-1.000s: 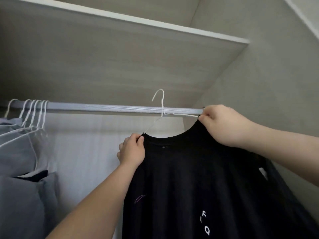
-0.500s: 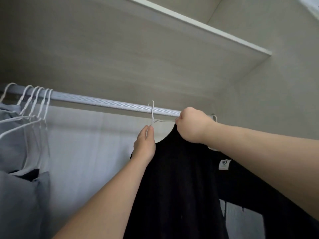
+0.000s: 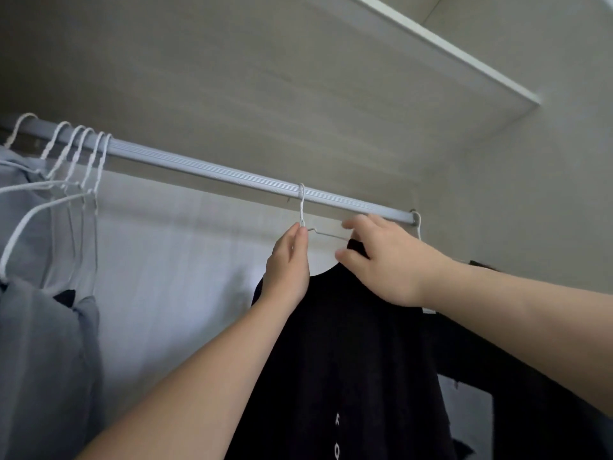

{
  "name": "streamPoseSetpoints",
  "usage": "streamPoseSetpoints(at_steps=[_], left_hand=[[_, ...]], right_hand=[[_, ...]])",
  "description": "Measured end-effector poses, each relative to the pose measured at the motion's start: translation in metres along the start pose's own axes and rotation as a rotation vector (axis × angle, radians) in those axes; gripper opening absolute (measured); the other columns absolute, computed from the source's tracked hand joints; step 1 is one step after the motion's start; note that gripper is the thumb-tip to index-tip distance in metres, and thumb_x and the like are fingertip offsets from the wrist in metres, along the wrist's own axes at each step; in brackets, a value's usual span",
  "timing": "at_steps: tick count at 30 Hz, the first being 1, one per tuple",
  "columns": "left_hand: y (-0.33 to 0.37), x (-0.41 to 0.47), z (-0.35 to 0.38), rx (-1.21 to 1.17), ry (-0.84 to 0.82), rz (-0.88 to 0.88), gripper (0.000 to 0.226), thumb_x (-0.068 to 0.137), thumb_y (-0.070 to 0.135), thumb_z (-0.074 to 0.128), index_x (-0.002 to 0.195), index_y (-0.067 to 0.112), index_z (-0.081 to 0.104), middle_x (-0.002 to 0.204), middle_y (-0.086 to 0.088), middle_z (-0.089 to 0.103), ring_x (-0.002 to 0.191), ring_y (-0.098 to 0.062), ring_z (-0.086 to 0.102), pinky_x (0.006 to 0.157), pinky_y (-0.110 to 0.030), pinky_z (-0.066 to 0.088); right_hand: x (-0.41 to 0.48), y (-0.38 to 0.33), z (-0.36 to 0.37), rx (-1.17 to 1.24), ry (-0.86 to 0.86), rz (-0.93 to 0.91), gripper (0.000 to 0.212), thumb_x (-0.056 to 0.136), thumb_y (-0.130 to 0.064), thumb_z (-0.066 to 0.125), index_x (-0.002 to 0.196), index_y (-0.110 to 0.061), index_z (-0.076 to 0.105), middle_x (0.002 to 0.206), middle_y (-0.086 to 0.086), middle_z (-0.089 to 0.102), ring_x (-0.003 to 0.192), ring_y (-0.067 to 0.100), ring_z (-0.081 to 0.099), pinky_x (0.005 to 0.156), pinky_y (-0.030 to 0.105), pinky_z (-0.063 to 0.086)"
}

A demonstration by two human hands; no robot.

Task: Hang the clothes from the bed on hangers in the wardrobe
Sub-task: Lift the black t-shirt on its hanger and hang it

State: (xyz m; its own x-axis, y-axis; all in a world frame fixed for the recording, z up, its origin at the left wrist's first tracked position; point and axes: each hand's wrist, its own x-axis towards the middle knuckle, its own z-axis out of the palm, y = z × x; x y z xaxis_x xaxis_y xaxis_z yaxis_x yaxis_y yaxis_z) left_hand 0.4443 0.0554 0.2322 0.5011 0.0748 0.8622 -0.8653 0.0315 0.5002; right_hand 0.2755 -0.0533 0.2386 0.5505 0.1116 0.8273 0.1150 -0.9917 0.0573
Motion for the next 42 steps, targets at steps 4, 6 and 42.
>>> streamPoseSetpoints(at_steps=[4, 6, 42], left_hand=[[0.000, 0.000, 0.011, -0.010, -0.013, 0.016, 0.047, 0.101, 0.058, 0.035, 0.143, 0.039, 0.046, 0.146, 0.019, 0.047, 0.135, -0.006, 0.043, 0.109, -0.029, 0.031], [-0.001, 0.001, 0.018, 0.001, -0.035, 0.014, 0.047, 0.101, 0.057, 0.036, 0.144, 0.039, 0.044, 0.147, 0.019, 0.046, 0.134, -0.007, 0.043, 0.108, -0.028, 0.030], [-0.027, 0.006, 0.231, 0.035, -0.427, -0.059, 0.064, 0.098, 0.057, 0.046, 0.155, 0.032, 0.029, 0.160, 0.005, 0.032, 0.144, -0.021, 0.035, 0.115, -0.039, 0.027]], right_hand=[[-0.016, 0.008, 0.003, -0.410, -0.064, -0.198, 0.063, 0.097, -0.059, 0.031, 0.147, -0.021, 0.031, 0.157, -0.004, 0.023, 0.145, 0.018, 0.018, 0.112, 0.039, 0.027], [-0.021, 0.015, 0.005, -0.502, -0.157, -0.175, 0.073, 0.096, -0.064, 0.026, 0.153, -0.018, 0.020, 0.164, -0.002, 0.003, 0.150, 0.016, -0.001, 0.118, 0.043, 0.016], [-0.057, 0.191, 0.004, -0.964, -0.351, 0.027, 0.080, 0.094, -0.068, 0.011, 0.156, -0.020, -0.007, 0.161, 0.001, -0.022, 0.147, 0.015, -0.024, 0.118, 0.052, -0.013]])
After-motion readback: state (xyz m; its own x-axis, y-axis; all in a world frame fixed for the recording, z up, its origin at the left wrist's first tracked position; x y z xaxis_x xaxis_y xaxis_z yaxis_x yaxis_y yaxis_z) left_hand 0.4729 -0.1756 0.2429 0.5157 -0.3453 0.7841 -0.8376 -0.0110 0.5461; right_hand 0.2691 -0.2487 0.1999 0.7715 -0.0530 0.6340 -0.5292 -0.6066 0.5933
